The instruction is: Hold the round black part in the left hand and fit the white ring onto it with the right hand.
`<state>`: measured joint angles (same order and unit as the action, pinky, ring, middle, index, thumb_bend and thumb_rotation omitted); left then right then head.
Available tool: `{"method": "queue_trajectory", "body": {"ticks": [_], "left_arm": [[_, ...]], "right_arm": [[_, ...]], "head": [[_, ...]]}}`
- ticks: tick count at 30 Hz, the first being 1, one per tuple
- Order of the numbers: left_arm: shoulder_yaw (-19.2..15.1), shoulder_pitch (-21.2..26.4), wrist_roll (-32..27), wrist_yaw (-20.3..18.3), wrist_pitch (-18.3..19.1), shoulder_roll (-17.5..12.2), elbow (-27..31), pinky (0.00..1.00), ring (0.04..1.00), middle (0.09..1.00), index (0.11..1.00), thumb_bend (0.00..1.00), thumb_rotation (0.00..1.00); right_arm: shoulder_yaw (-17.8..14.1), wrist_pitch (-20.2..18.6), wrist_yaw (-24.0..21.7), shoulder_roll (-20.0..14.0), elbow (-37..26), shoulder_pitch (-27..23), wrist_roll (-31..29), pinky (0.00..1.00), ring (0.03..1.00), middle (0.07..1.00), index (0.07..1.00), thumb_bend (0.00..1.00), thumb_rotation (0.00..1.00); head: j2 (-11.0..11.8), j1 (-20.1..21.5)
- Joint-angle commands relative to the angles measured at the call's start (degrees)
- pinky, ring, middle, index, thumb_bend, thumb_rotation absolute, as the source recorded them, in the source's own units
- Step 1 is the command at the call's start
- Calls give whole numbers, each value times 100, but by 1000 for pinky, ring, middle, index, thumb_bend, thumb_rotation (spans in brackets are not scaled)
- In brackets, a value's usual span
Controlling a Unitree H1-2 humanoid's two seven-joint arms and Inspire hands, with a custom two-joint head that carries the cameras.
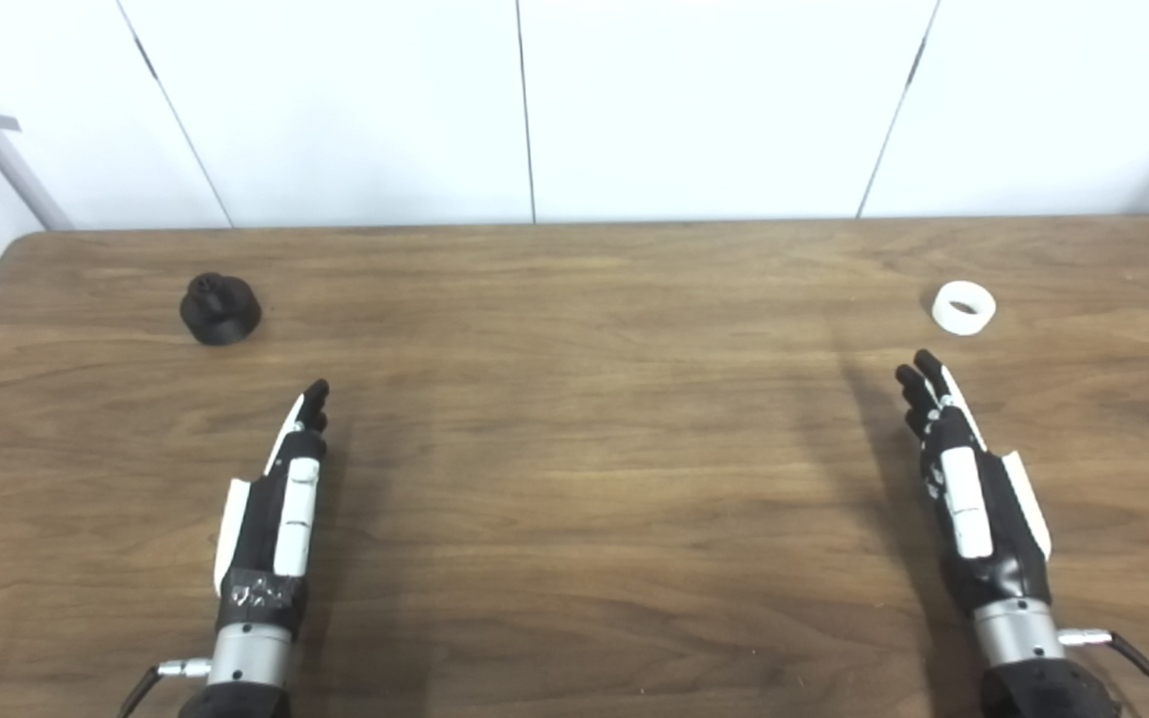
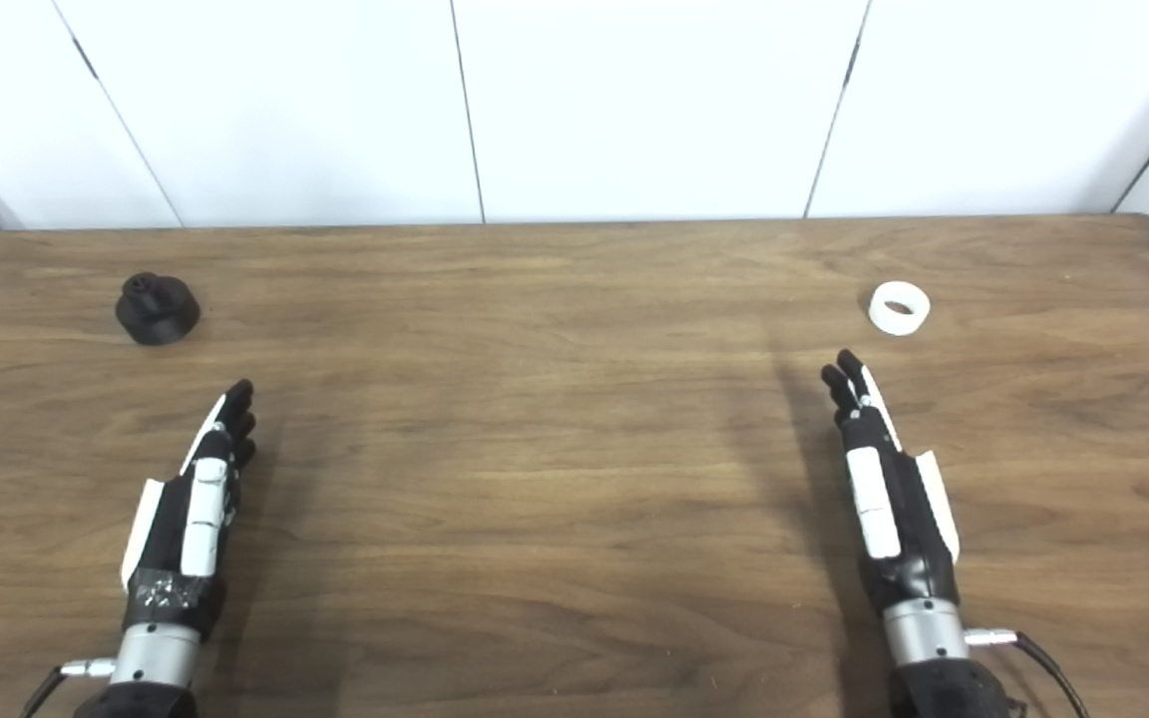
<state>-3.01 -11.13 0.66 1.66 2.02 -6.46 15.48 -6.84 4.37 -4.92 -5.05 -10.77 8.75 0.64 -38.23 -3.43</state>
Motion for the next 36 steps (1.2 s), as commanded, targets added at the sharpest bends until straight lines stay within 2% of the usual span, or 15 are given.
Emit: {"method": "queue_trajectory", "body": {"ticks": [1, 9, 12, 18, 20, 21, 26, 29, 32, 36], "left_arm": [[-28, 8, 27, -7, -1, 24, 94, 1000, 1000, 1000, 978, 528, 1000], [-31, 3, 29, -17, 32, 24, 120, 1000, 1000, 1000, 978, 517, 1000], [-17, -9, 42, -12, 45, 43, 138, 1000, 1000, 1000, 979, 517, 1000], [82, -46, 189, 46, -130, 132, 29, 1000, 1000, 1000, 973, 549, 1000], [146, -81, 273, 77, -130, 185, 21, 1000, 1000, 1000, 975, 553, 1000], [170, -95, 292, 83, -132, 201, 20, 1000, 1000, 1000, 977, 557, 995], [276, -131, 351, 149, -313, 280, -137, 1000, 1000, 1000, 980, 554, 962], [317, -125, 354, 186, -442, 306, -270, 1000, 1000, 1000, 977, 552, 948], [362, -104, 373, 249, -548, 347, -371, 1000, 1000, 1000, 973, 533, 943], [405, -90, 356, 293, -609, 376, -462, 1000, 1000, 1000, 977, 544, 931]], "right_arm": [[37, 50, 48, -4, -128, 81, -28, 1000, 986, 949, 962, 586, 1000], [52, 58, 69, -18, -115, 78, -54, 1000, 975, 946, 960, 590, 1000], [44, 43, 63, -35, -112, 83, -64, 1000, 970, 943, 958, 586, 1000], [-21, 160, -5, -132, -12, 142, -193, 1000, 971, 949, 972, 572, 1000], [-44, 267, -49, -193, 103, 146, -266, 1000, 973, 950, 973, 584, 1000], [-47, 307, -66, -221, 148, 147, -291, 1000, 980, 954, 976, 597, 1000], [-30, 544, -142, -356, 424, 143, -399, 1000, 993, 964, 992, 572, 1000], [1, 687, -204, -421, 566, 121, -530, 1000, 1000, 979, 999, 562, 1000], [7, 844, -208, -448, 695, 93, -597, 1000, 1000, 987, 1000, 498, 1000], [-1, 866, -90, -456, 777, 83, -399, 1000, 993, 972, 997, 465, 1000]], "head": [[-6, -8], [-18, -3], [38, -123], [402, -705], [619, -1023], [619, -1023], [970, -1438], [1070, -1557], [1167, -1655], [1234, -1690]]}}
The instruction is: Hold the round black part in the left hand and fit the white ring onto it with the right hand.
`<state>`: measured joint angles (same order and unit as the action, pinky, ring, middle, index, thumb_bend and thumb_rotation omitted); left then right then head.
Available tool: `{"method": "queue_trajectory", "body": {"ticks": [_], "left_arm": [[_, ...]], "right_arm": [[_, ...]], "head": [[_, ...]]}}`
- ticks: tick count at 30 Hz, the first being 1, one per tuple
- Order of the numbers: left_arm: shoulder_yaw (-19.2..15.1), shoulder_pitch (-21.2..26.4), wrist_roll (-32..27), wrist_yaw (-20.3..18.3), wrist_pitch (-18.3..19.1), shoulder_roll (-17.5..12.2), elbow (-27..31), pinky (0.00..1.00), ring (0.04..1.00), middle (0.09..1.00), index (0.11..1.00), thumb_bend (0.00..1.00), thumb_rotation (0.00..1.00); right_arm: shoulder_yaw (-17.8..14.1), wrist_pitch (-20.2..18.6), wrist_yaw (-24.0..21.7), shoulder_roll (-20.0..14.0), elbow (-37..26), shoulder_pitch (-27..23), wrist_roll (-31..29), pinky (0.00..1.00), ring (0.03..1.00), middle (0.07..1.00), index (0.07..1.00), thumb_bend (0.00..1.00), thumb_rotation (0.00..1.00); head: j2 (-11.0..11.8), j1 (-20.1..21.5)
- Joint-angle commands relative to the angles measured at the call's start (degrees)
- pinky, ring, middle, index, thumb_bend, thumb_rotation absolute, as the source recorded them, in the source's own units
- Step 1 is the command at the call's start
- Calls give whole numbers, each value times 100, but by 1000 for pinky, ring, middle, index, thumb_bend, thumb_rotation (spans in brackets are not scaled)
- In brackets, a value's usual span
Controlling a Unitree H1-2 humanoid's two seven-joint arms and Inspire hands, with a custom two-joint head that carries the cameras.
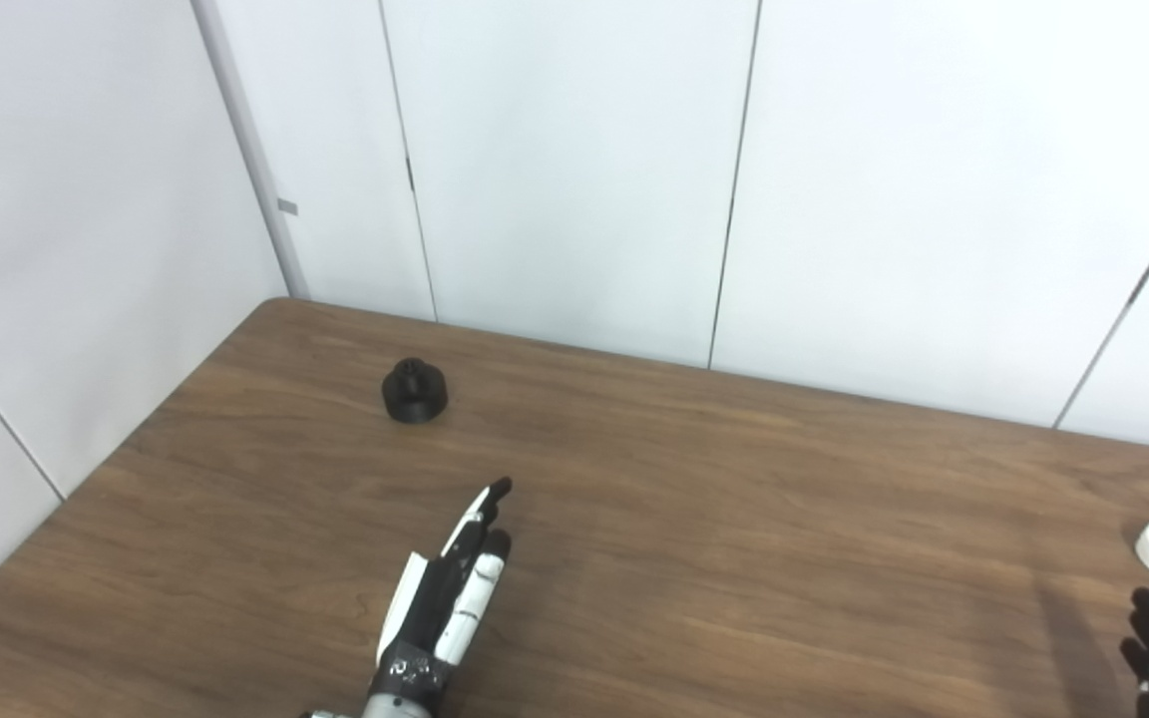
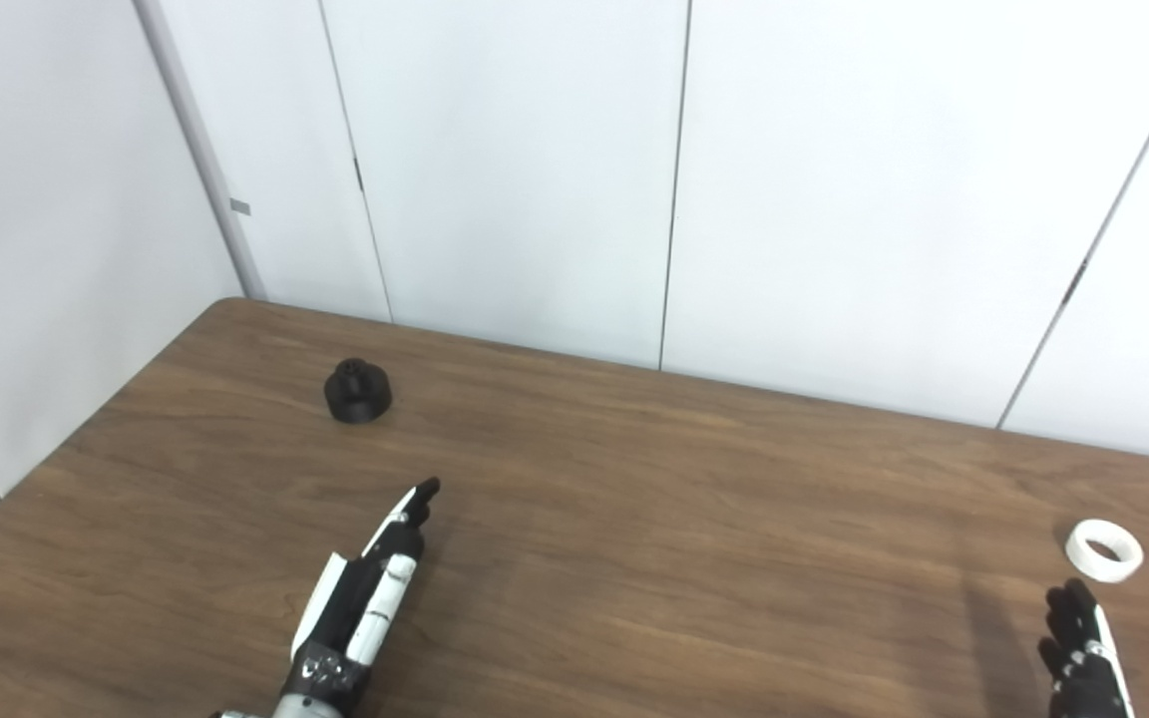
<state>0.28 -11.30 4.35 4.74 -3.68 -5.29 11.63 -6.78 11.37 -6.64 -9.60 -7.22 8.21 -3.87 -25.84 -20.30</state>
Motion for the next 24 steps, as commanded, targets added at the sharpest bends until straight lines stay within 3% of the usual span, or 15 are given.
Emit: {"method": "queue_trajectory", "body": {"ticks": [1, 12, 16, 18, 20, 24], "left_arm": [[86, -65, -16, -10, -67, 262, -116, 1000, 1000, 1000, 977, 548, 925], [96, 4, 9, 1, -173, 245, -331, 1000, 1000, 1000, 981, 581, 922], [31, -47, 129, 71, -30, 223, -112, 1000, 1000, 1000, 989, 593, 752], [-44, -64, 360, 227, 93, 258, 97, 1000, 1000, 1000, 980, 634, 554], [-85, -33, 736, 436, 120, 267, 198, 991, 998, 999, 968, 656, 476], [-201, 113, 1159, 632, 143, 148, 375, 1000, 1000, 992, 940, 807, 319]], "right_arm": [[-11, 180, 90, -5, 456, 127, 84, 1000, 992, 971, 997, 462, 1000], [20, 289, 98, 33, 615, 74, 169, 1000, 1000, 962, 997, 424, 1000], [25, 333, 105, 63, 651, 58, 168, 1000, 996, 961, 997, 417, 1000], [20, 331, 122, 72, 664, 49, 181, 1000, 998, 962, 994, 427, 1000], [13, 320, 148, 77, 670, 44, 216, 1000, 997, 961, 992, 431, 1000], [7, 323, 135, 71, 663, 51, 144, 1000, 996, 960, 993, 420, 1000]], "head": [[24, 5], [55, 169], [41, 221], [23, 223], [-2, 214], [-7, 178]]}}
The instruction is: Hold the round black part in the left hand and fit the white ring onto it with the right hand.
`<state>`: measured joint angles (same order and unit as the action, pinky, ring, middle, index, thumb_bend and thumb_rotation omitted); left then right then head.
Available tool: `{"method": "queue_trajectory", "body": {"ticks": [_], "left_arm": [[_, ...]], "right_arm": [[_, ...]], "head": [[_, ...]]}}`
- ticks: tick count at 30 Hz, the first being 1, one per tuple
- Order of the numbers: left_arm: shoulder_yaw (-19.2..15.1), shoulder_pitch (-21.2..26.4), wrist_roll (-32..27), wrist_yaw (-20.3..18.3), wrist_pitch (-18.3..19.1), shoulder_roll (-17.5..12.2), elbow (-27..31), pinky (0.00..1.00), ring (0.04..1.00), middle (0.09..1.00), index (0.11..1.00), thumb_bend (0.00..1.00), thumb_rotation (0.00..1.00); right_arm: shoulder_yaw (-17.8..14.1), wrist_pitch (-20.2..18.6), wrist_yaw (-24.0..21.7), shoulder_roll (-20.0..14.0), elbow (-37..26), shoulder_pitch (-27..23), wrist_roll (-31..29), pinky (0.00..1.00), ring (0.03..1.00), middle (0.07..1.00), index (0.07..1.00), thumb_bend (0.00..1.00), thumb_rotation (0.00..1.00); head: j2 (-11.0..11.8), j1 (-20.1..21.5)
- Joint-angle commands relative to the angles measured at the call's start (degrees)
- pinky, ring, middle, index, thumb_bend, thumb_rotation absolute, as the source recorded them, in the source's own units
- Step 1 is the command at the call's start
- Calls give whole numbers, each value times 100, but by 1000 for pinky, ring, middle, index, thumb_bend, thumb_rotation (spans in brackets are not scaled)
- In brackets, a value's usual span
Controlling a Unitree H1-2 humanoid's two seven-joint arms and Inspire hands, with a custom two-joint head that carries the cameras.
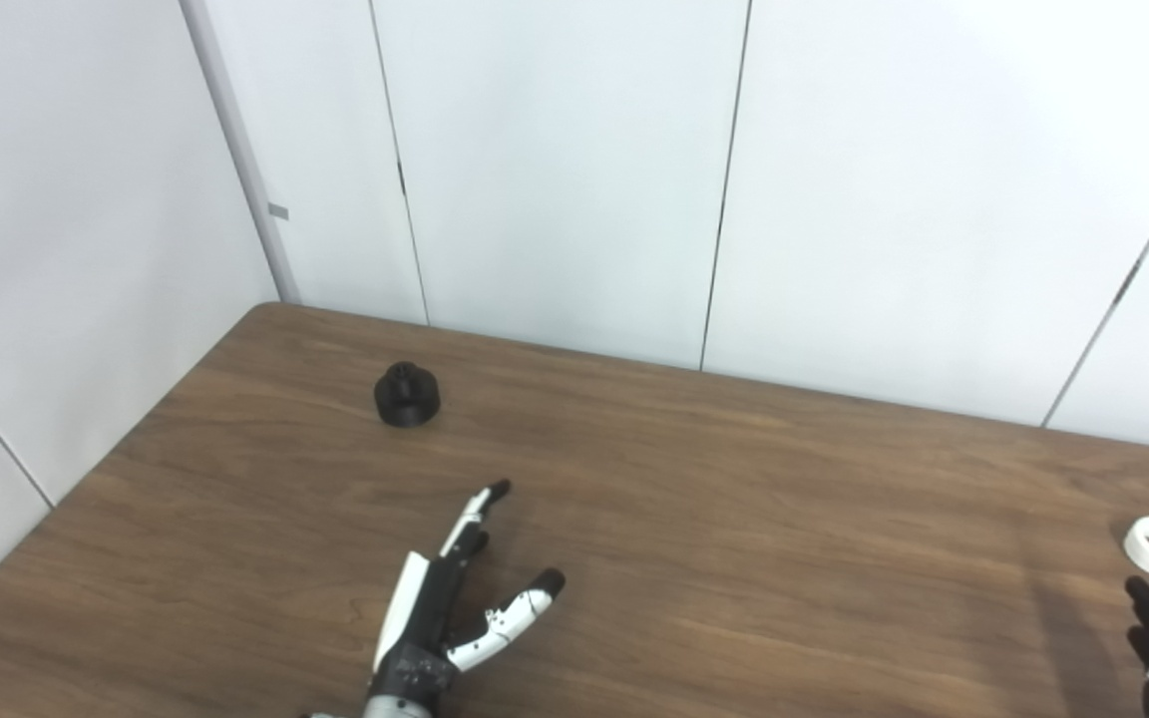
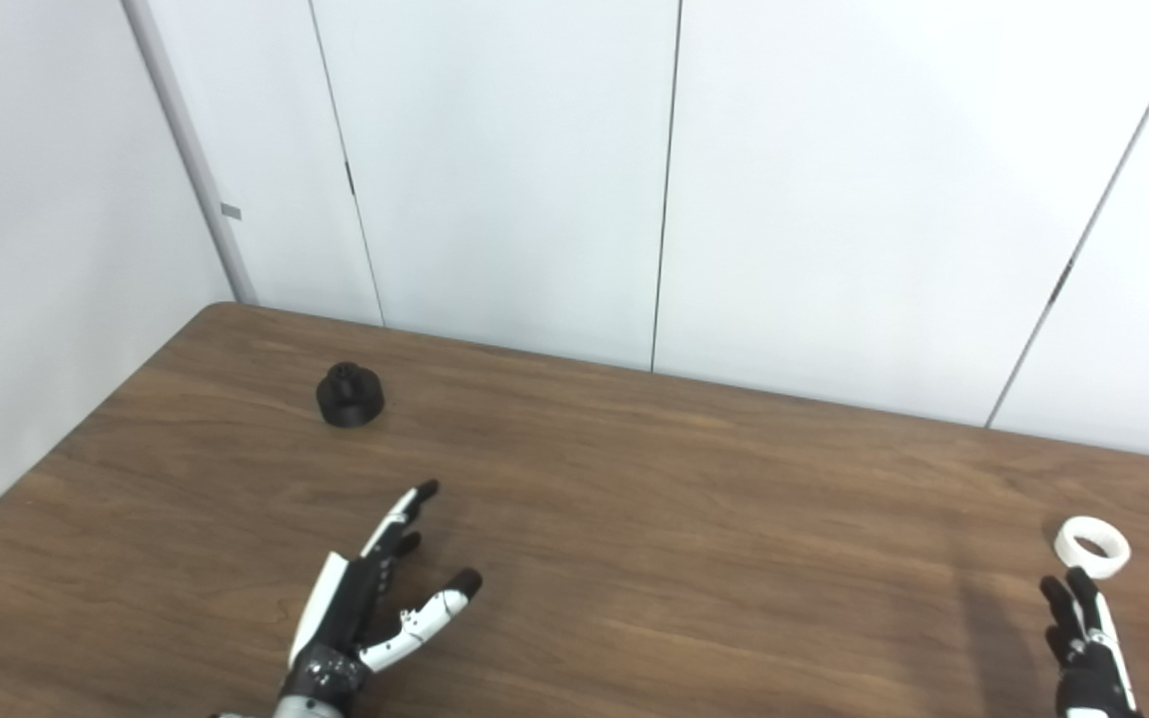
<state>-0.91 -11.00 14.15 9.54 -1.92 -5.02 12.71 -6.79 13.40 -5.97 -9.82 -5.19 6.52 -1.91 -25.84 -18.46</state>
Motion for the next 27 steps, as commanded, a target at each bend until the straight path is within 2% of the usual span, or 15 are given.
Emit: {"method": "queue_trajectory", "body": {"ticks": [1, 4, 11, 16, 20, 27], "left_arm": [[-110, 132, 367, 176, 81, 72, 352, 1000, 1000, 990, 938, 829, 313], [-219, 293, 772, 153, 469, -77, 637, 1000, 1000, 992, 941, 882, 315], [-581, 684, 1137, 2, 1295, -357, 919, 1000, 1000, 999, 927, 970, 317], [-764, 1030, 1611, 63, 1621, -676, 709, 1000, 1000, 989, 915, 990, 362], [-834, 1305, 1862, 49, 1925, -810, 520, 1000, 1000, 984, 895, 969, 362], [-978, 1818, 1964, 148, 2170, -1053, -91, 1000, 1000, 968, 864, 959, 361]], "right_arm": [[7, 145, 64, 87, 489, 215, -65, 1000, 997, 961, 993, 424, 1000], [15, 219, 71, 53, 620, 179, -5, 1000, 991, 960, 992, 429, 1000], [31, 187, 82, 45, 625, 165, 11, 1000, 990, 954, 989, 411, 1000], [43, 233, 108, 57, 662, 150, 72, 1000, 986, 953, 988, 418, 1000], [45, 255, 112, 71, 712, 127, 74, 1000, 978, 947, 985, 425, 1000], [64, 176, 135, 104, 654, 122, 107, 1000, 985, 949, 989, 416, 1000]], "head": [[-13, -9], [-18, -8], [-31, -12], [-55, -31], [-66, -51], [-70, -30]]}}
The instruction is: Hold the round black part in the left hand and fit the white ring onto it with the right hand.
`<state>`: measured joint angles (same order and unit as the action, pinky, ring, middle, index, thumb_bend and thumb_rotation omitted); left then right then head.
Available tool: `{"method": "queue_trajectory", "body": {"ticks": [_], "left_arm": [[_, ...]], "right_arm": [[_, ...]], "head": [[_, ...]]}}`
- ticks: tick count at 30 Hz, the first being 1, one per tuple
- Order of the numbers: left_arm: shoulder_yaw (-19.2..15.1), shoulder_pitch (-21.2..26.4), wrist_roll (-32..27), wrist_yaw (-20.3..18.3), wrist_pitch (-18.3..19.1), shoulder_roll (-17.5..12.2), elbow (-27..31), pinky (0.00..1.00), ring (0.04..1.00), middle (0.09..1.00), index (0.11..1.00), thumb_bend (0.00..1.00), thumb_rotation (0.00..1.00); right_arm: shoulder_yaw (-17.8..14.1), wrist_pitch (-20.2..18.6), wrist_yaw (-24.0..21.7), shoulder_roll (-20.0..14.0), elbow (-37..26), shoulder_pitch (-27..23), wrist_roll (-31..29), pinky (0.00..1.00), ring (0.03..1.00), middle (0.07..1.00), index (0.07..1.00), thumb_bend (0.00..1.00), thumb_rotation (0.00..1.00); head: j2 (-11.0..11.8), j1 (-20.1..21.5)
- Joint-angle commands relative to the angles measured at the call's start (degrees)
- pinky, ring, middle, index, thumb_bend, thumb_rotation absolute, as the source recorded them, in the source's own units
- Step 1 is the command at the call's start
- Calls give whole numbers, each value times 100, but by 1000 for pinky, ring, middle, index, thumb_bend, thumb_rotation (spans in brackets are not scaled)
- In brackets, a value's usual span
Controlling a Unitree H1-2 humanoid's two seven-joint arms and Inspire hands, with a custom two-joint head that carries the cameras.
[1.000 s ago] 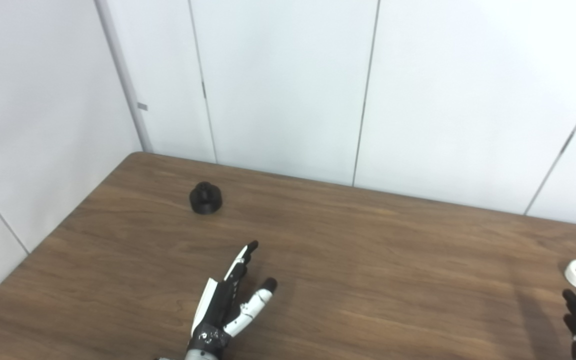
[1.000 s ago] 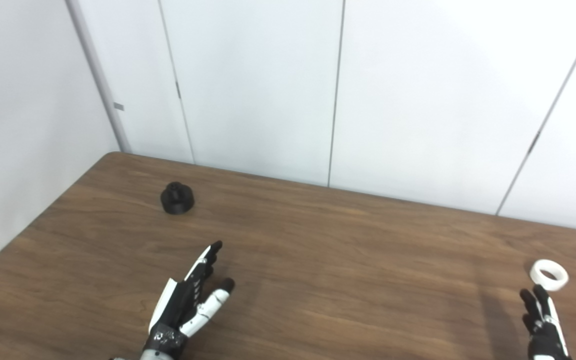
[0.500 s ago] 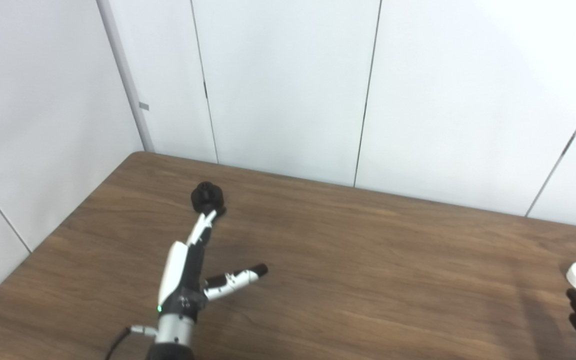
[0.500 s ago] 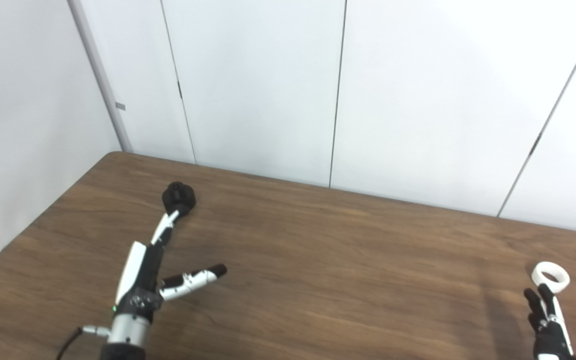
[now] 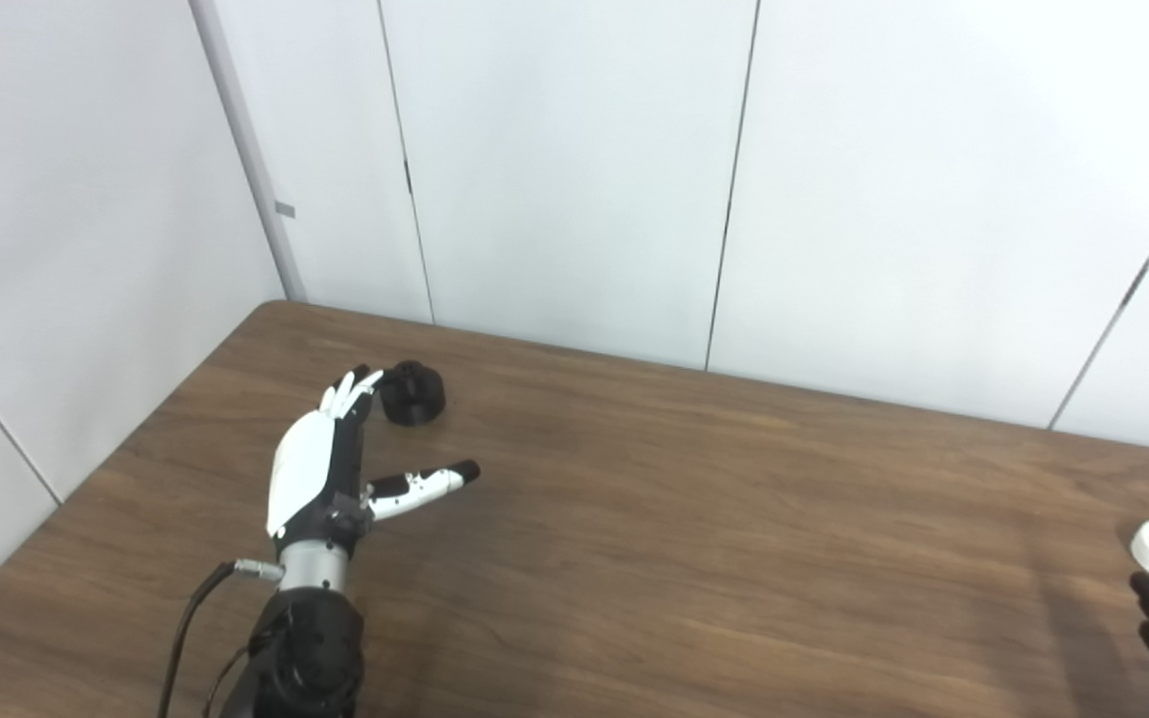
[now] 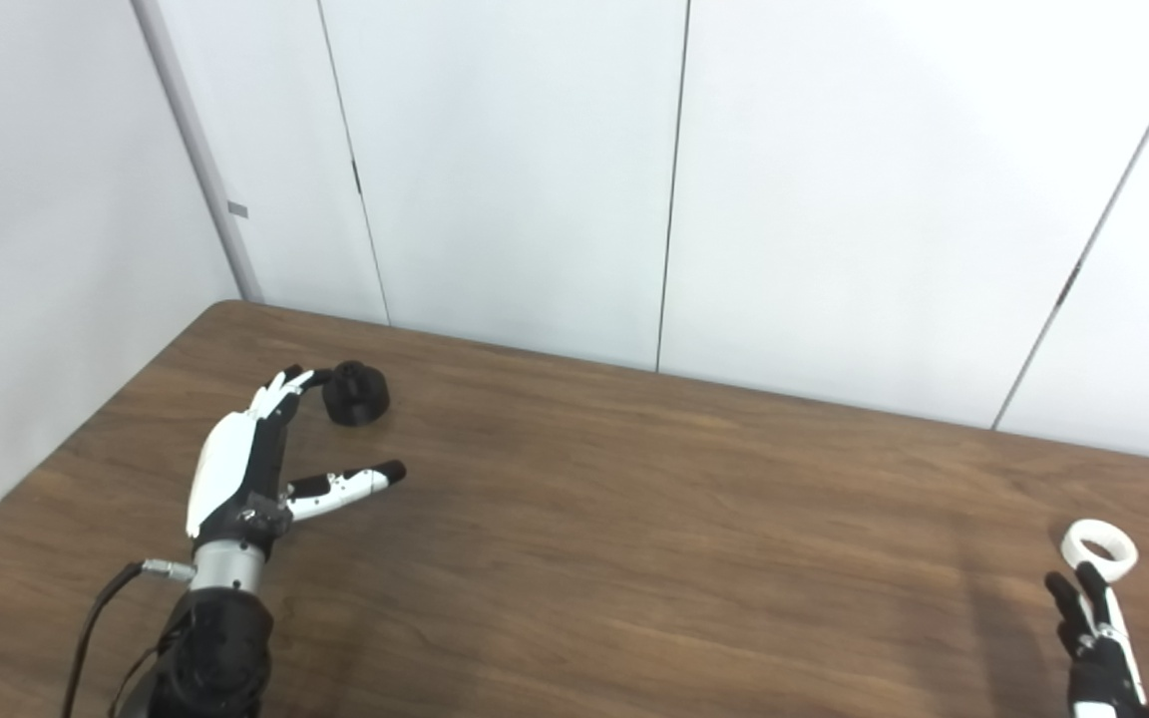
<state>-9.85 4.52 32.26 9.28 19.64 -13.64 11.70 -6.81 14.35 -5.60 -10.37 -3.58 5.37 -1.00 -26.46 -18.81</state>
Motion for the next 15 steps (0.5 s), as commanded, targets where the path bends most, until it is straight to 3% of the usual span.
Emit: {"method": "queue_trajectory", "body": {"ticks": [1, 15], "left_arm": [[-114, 347, 170, 206, 75, -224, -93, 1000, 1000, 960, 856, 967, 362], [-121, 1162, 83, 315, 555, -633, -1280, 1000, 999, 952, 836, 969, 359]], "right_arm": [[70, 94, 104, 157, 490, 239, 37, 1000, 980, 946, 987, 411, 1000], [115, 133, -91, 90, 418, 329, -311, 1000, 1000, 986, 1000, 408, 1000]], "head": [[-9, 15], [-77, 18]]}}
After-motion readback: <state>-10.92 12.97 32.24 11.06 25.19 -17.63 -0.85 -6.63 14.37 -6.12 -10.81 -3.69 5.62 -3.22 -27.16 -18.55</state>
